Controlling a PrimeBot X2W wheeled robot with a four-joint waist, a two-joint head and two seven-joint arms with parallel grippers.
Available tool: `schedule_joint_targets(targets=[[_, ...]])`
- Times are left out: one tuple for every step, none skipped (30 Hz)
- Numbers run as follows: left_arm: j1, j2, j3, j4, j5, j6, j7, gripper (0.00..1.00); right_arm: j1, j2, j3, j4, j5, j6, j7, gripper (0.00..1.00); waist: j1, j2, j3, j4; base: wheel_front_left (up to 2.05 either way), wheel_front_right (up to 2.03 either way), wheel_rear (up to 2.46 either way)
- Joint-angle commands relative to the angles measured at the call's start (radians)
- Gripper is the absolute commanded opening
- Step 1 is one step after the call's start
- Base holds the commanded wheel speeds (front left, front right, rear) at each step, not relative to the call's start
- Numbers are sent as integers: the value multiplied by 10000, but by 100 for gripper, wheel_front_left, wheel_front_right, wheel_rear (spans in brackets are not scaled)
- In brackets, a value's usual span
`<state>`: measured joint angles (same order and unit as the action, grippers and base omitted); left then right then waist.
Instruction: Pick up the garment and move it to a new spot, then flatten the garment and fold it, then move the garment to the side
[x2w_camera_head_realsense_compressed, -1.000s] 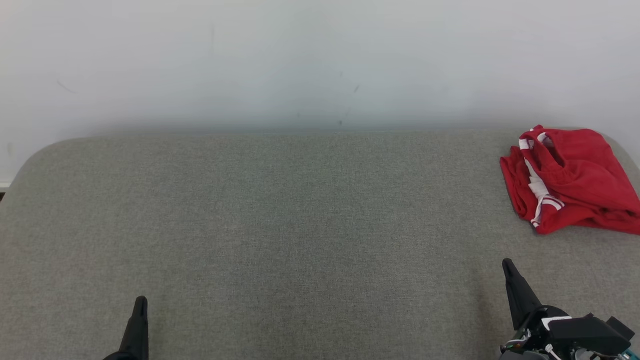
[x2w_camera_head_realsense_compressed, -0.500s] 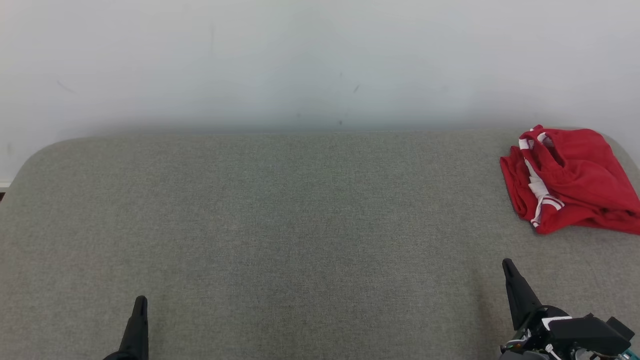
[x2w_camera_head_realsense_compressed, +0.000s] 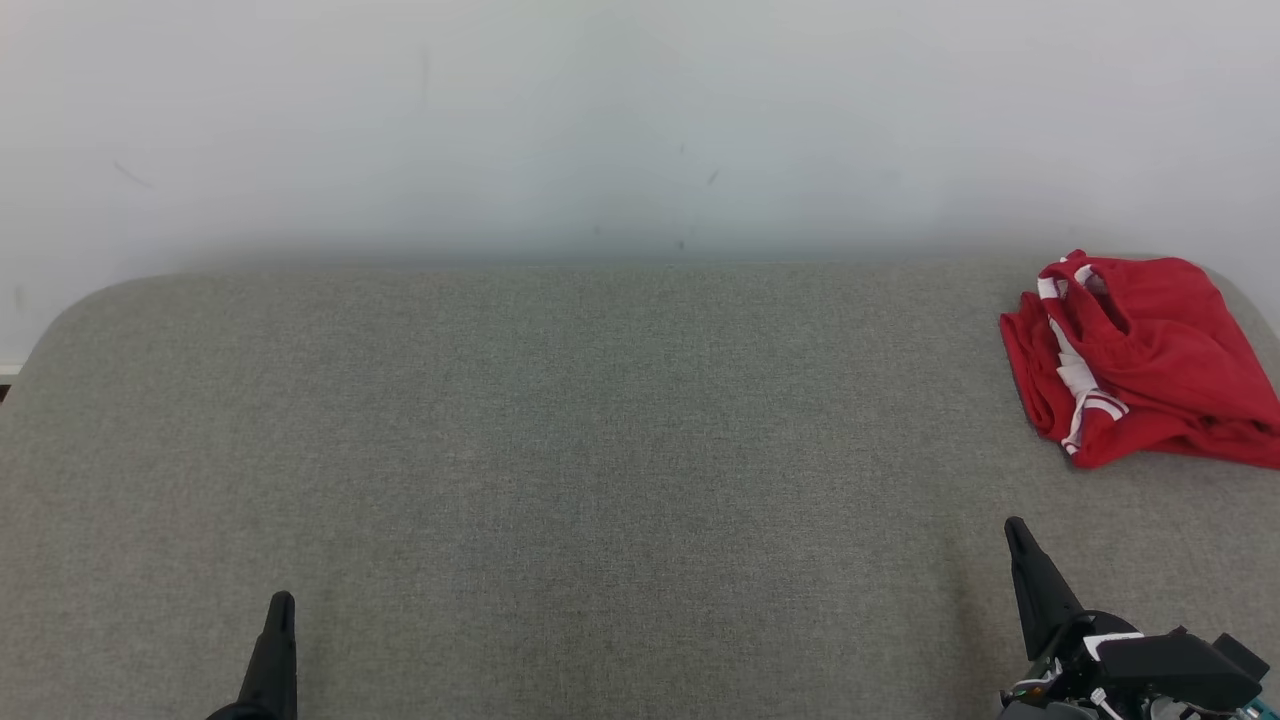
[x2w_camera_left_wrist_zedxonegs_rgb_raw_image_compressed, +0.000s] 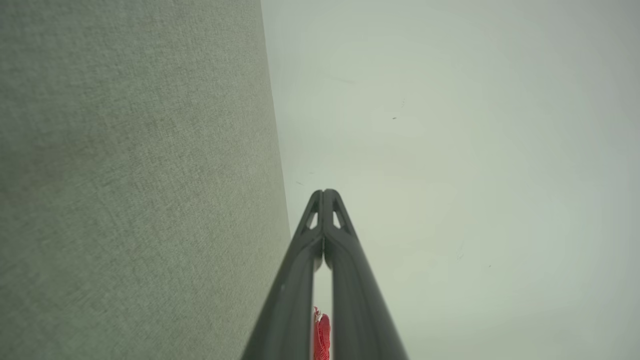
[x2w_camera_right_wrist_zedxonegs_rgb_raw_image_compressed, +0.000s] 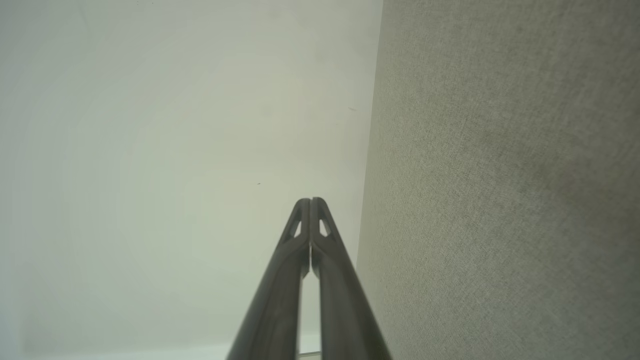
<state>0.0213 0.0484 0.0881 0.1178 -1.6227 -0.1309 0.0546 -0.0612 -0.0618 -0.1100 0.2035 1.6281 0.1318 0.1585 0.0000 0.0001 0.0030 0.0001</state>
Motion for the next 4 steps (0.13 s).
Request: schedule_joint_targets(targets=[[-18,33,24,-38,-78,-12,31,0,-51,31,-16,-25,-20,-21,31,0,0,-1,0,0,0,0,0],[-18,33,24,-38,-78,-12,31,0,-52,32,-18,-25,-23,-21,35,0,0,-1,0,0,0,0,0],[-18,33,24,-39,-78,-12,31,0,-52,35,-21,-24,-27,-21,36,0,0,-1,0,0,0,0,0],[-18,33,24,-39,-78,-12,31,0,-52,35,-21,-24,-27,-21,36,0,0,-1,0,0,0,0,0]])
